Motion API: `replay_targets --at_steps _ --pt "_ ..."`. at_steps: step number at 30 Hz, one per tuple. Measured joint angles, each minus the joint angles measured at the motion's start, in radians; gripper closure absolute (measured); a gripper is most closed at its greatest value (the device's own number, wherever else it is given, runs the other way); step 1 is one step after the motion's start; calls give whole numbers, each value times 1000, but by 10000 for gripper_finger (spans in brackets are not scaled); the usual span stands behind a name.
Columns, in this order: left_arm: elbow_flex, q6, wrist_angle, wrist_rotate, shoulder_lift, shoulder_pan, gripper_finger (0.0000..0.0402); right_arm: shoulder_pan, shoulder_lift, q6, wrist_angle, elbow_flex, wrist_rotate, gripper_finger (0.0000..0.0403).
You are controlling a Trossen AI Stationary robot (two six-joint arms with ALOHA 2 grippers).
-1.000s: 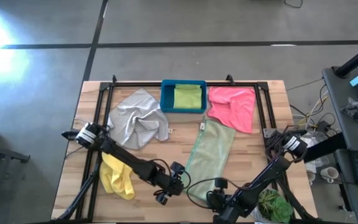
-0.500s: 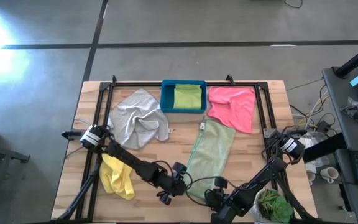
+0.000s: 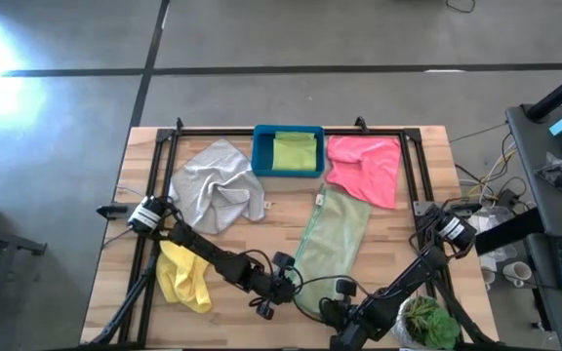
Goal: Fold microfiber towels
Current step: Fold the green microfiber cloth
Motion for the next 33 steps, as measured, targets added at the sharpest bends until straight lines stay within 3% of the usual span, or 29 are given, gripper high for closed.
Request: replay_targets --at_steps 13,23,28,33 --pt "29 -2 -187 232 -181 -7 401 5 -4 78 -96 191 -39 393" --pt "122 -82 -335 274 -238 -70 401 39 -6 102 -109 361 -34 394" --pt "172 -128 -380 251 -247 -102 401 45 0 149 -284 446 -27 394" --pt "183 -130 -387 89 -247 -81 401 46 1 193 -489 485 31 394"
